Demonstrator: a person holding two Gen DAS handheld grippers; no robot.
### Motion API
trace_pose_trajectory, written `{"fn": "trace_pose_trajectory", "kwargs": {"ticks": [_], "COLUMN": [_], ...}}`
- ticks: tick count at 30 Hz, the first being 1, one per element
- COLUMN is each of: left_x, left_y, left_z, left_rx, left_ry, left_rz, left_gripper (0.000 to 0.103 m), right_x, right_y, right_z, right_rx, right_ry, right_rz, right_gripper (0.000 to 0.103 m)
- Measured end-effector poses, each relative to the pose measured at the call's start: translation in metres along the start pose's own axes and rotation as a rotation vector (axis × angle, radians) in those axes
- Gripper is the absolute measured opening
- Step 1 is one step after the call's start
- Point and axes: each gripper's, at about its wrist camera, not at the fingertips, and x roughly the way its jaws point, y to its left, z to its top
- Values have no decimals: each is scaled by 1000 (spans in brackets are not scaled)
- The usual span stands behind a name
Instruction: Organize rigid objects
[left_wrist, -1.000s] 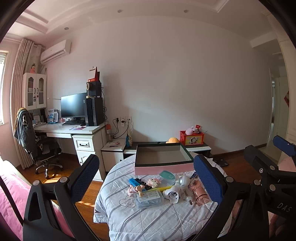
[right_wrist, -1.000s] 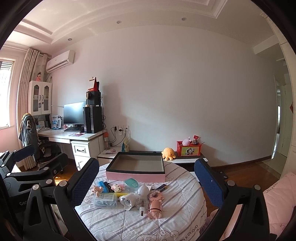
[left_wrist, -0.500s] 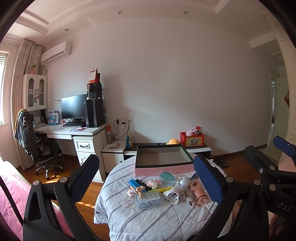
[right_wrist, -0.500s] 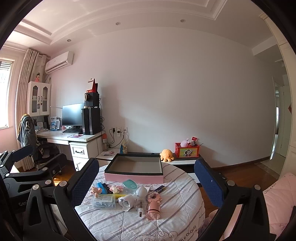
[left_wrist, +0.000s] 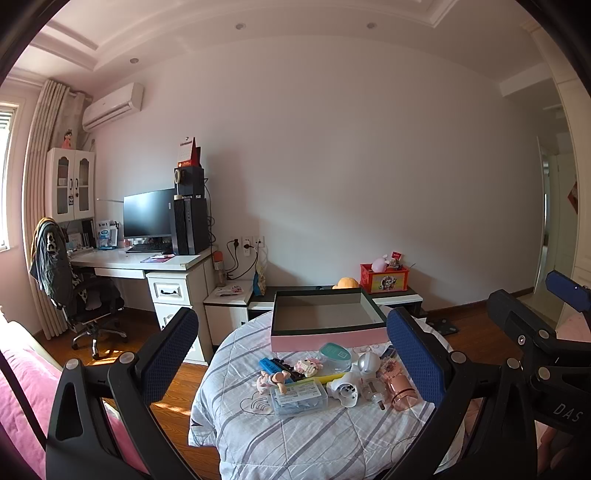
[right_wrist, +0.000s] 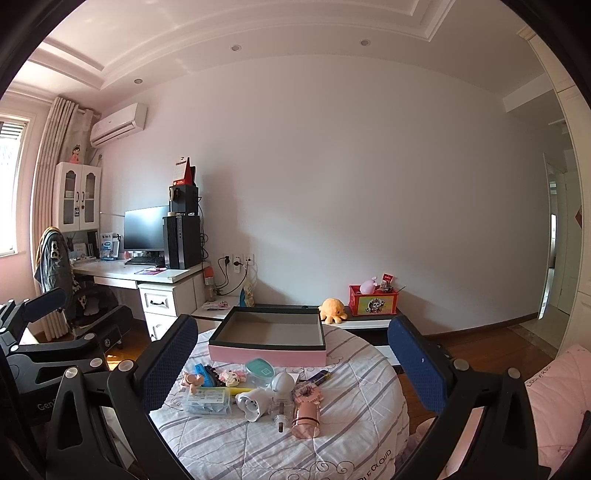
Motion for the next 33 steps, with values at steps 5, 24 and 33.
{"fn": "trace_pose_trajectory", "kwargs": {"ticks": [5,24,33], "left_x": [0,-1,-1], "left_y": [0,0,0], "left_z": [0,0,0], "left_rx": [0,3,3], "left_ry": [-1,-4,-4], "left_rz": [1,3,3], "left_gripper": [103,103,103], "right_x": [-1,-3,-3], "right_y": [1,1,0], "right_z": [0,1,0], "right_rx": [-1,0,0], "right_ry": [0,1,5], "right_rz": [-3,-2,-2], "right_gripper": [103,103,103]}}
